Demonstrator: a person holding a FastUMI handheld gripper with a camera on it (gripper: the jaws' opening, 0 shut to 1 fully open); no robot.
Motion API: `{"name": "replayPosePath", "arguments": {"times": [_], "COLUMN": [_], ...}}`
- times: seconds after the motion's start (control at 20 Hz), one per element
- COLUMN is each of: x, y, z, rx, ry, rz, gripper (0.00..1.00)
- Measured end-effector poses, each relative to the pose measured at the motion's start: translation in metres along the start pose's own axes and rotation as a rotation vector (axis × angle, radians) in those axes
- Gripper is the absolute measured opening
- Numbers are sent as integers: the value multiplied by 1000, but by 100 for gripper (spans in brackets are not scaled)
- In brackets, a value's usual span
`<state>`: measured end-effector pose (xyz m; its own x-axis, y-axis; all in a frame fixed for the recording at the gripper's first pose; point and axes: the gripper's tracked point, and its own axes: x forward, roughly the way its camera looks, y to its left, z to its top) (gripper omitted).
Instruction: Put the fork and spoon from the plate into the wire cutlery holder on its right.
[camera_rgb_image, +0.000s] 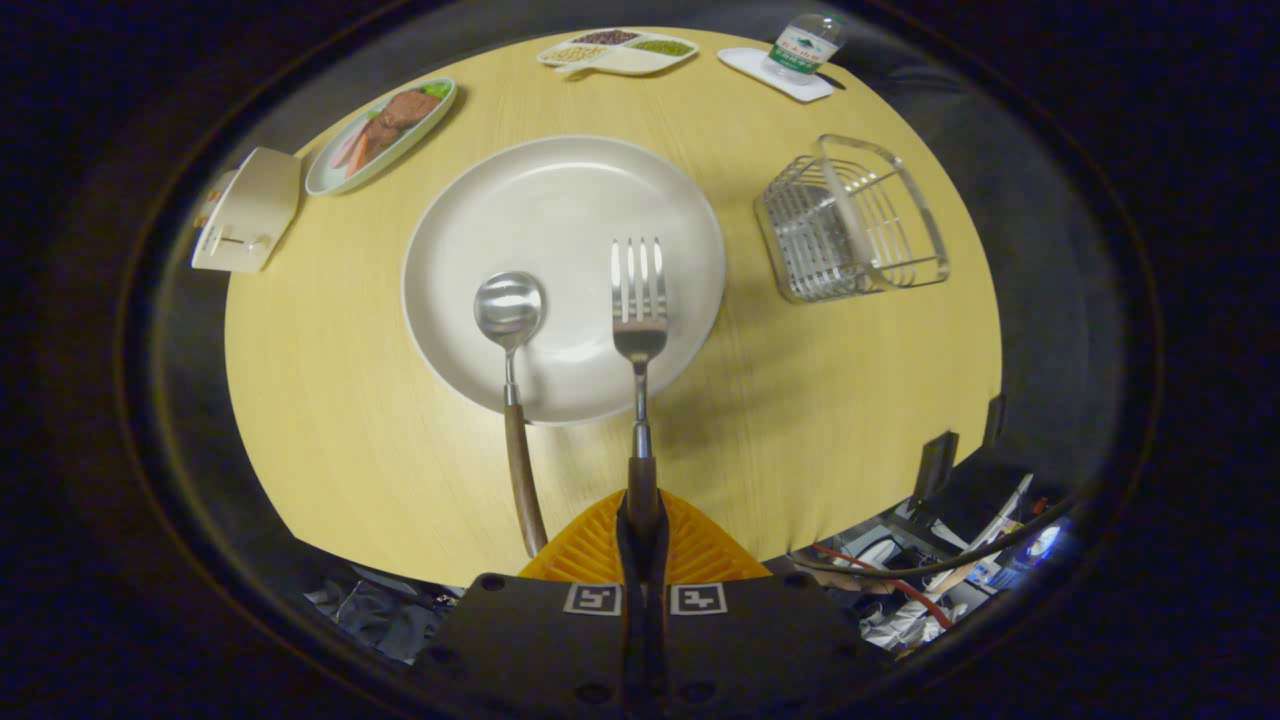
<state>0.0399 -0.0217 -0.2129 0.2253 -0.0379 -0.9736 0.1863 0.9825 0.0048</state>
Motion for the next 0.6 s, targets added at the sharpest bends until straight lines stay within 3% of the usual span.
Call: {"name": "replayPosePath", "arguments": {"times": [0.35,0.6], "x": [-70,-78], "y": [-30,-53], "z": [14,29], "rx": [173,319], "ry": [10,89], "rz": [35,88], "gripper": [4,4]}}
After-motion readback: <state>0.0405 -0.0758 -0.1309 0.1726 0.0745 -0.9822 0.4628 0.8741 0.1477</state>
